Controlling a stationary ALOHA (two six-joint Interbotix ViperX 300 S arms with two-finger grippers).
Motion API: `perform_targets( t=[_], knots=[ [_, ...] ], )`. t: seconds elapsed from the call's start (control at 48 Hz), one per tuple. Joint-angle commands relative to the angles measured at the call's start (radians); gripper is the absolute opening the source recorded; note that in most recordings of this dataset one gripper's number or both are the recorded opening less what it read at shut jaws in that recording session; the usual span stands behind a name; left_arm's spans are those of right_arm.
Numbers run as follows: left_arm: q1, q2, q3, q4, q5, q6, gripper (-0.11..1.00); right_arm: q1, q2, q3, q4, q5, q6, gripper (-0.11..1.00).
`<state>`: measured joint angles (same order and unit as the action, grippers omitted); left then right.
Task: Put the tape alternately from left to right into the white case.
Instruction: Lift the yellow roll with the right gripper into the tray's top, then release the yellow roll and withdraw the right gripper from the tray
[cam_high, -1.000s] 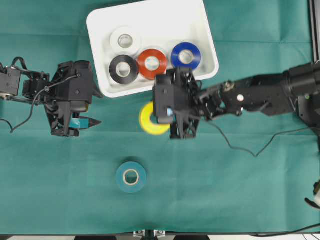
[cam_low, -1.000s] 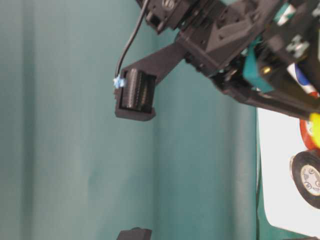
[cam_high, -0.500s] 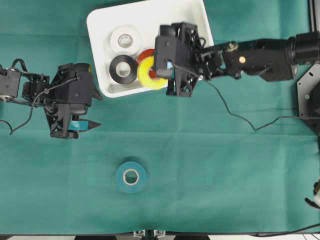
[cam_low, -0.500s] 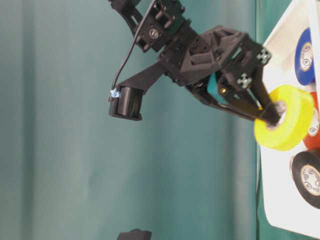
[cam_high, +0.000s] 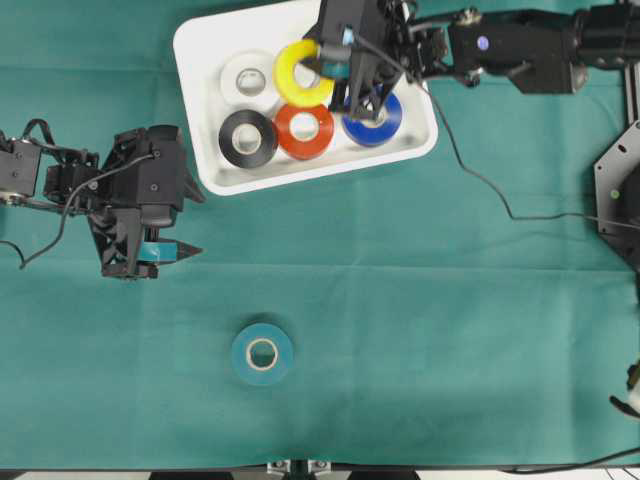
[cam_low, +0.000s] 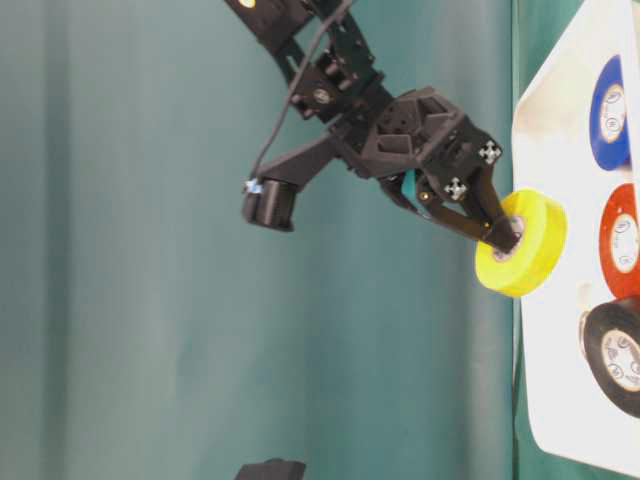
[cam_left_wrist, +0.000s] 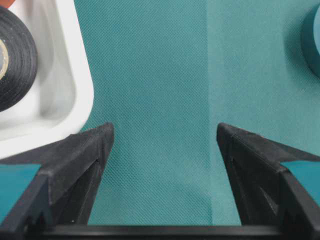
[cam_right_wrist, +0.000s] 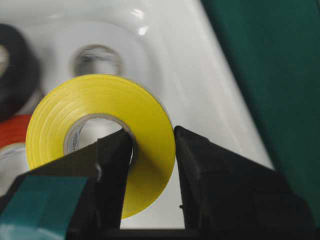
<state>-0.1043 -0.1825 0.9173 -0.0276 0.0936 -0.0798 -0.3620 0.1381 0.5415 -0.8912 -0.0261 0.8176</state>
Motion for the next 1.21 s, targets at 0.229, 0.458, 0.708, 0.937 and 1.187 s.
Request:
perform_targets(
  t=[0.229,0.458,0.708,0.937,1.187],
  knots=[
    [-0.005,-0.012,-0.014,0.0,-0.005,-0.005,0.38,-0.057,0.051,-0.055,-0.003,-0.084,-0.002,0.29],
    [-0.005,-0.012,-0.014,0.0,-0.005,-0.005,0.38,-0.058,0.064,-0.051,0.0,-0.08,0.006,0.29],
    [-0.005,-0.008,-0.014,0.0,-0.005,-0.005,0.38,-0.057,0.064,-0.032,0.006,-0.061,0.011,0.29],
    [-0.005,-0.009,-0.017,0.0,-0.005,-0.005,0.38,-0.058,0.064,-0.023,0.017,-0.026,0.011,0.45],
    [-0.005,-0.008,-0.017,0.0,-0.008,-0.006,0.38,-0.055,0.064,-0.018,0.017,-0.029,0.011,0.86]
  ],
)
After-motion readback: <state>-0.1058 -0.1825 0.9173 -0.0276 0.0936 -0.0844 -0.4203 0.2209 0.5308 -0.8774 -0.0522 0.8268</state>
